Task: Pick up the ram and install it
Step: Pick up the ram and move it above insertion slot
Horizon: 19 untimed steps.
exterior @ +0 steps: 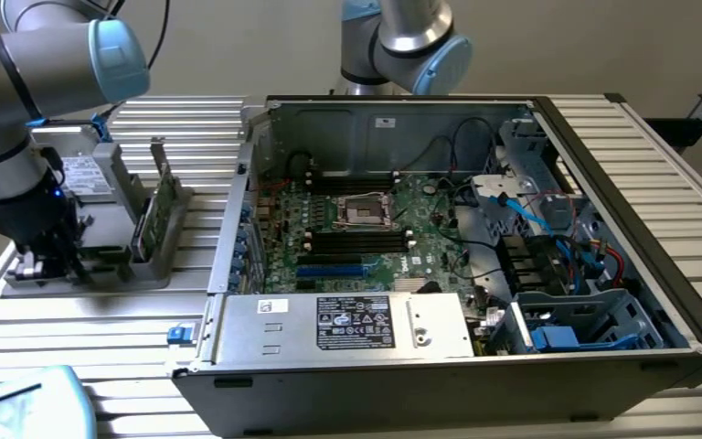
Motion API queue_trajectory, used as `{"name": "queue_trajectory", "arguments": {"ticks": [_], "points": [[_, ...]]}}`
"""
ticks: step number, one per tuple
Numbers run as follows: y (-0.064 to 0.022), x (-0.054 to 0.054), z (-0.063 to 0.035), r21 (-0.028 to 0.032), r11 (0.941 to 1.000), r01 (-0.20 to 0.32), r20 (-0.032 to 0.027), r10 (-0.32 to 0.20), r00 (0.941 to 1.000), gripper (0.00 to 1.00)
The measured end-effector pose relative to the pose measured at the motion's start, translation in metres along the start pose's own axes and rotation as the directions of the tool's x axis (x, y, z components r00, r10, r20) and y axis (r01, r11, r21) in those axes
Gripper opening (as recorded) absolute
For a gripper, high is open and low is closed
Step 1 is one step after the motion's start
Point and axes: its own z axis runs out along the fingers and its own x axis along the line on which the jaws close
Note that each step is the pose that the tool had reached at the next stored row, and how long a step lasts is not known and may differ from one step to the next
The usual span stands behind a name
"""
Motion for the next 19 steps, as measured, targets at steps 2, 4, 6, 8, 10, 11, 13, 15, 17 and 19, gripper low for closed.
{"name": "queue_trajectory", "arguments": {"ticks": [2,4,6,8,10,11,13,15,17,19], "points": [[0.0001,0.0,-0.0012,-0.0036,1.0,0.0,0.0005,0.0,1.0,0.14],[0.0001,0.0,-0.0024,-0.0078,1.0,0.0,0.0009,0.0,1.0,0.14],[0.0001,0.0,-0.0034,-0.0118,0.9999,0.0,0.0014,0.0,1.0,0.14],[0.0001,0.0,-0.0046,-0.0157,0.9999,0.0,0.0019,0.0,1.0,0.14],[0.0,0.0,-0.0062,-0.0193,0.9998,0.0,0.0023,0.0,1.0,0.14],[-0.0001,0.0,-0.0073,-0.0209,0.9998,0.0,0.0024,0.0,1.0,0.14],[-0.0003,0.0,-0.0096,-0.0223,0.9998,0.0,0.0026,0.0,1.0,0.14],[-0.0006,0.0,-0.0119,-0.0235,0.9997,0.0,0.0026,0.0,1.0,0.14],[-0.0009,0.0,-0.014,-0.0247,0.9997,0.0,0.0024,0.0,1.0,0.14],[-0.0012,0.0,-0.0159,-0.0257,0.9997,-0.001,0.0022,0.001,1.0,0.14]]}}
